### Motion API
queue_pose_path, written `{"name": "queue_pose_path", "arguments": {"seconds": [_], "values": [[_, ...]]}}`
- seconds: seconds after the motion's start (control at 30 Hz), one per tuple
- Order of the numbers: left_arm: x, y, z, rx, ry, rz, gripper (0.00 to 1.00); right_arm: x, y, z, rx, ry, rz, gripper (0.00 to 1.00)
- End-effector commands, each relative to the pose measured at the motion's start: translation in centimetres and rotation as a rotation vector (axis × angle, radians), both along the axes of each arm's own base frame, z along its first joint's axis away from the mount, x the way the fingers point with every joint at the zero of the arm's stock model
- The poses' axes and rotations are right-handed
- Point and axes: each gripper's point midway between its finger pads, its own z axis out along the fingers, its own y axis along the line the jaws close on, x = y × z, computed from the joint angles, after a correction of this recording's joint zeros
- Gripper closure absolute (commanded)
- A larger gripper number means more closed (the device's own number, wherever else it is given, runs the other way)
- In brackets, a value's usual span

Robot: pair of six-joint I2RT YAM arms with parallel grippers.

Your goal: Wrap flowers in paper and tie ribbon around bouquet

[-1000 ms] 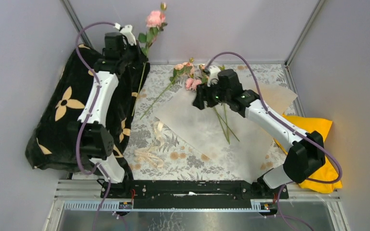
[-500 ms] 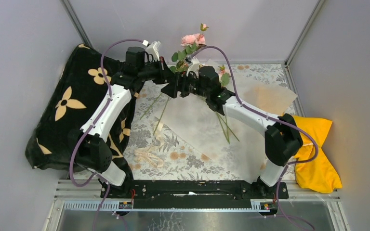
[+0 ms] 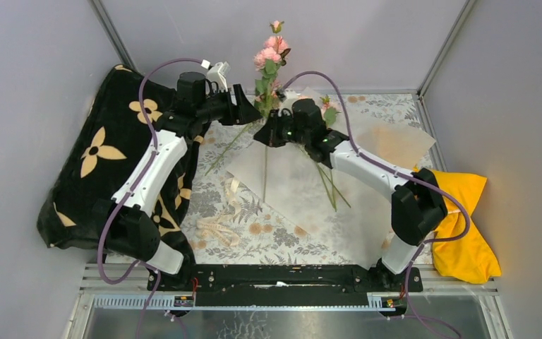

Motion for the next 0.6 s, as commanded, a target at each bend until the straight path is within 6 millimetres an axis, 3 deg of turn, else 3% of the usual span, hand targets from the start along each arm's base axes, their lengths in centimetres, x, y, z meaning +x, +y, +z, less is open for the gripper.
{"name": "queue_pose_path", "arguments": {"seconds": [0.0,0.13,0.27,0.4,0.57], "values": [[3.6,4.3,-3.6,0.231,-0.087,0.126,0.24,2.2,-9.1,-2.4,-0.278,0.036,-0.141,1.00],[7.6,8.0,-9.9,0.513,-0.089,0.193,0.22,2.8,-18.6,-8.3,-0.661,0.174,-0.281,1.00],[10.5,9.2,-16.4,0.722,-0.051,0.091,0.23,3.8,-24.0,-11.3,-0.867,0.239,-0.377,0.95],[12.9,11.4,-23.1,1.014,-0.011,0.062,0.21,5.6,-25.7,-13.2,-0.919,0.279,-0.384,0.72],[15.0,13.6,-27.1,1.161,0.020,0.071,0.20,6.0,-26.8,-15.2,-0.983,0.339,-0.389,0.58]]}}
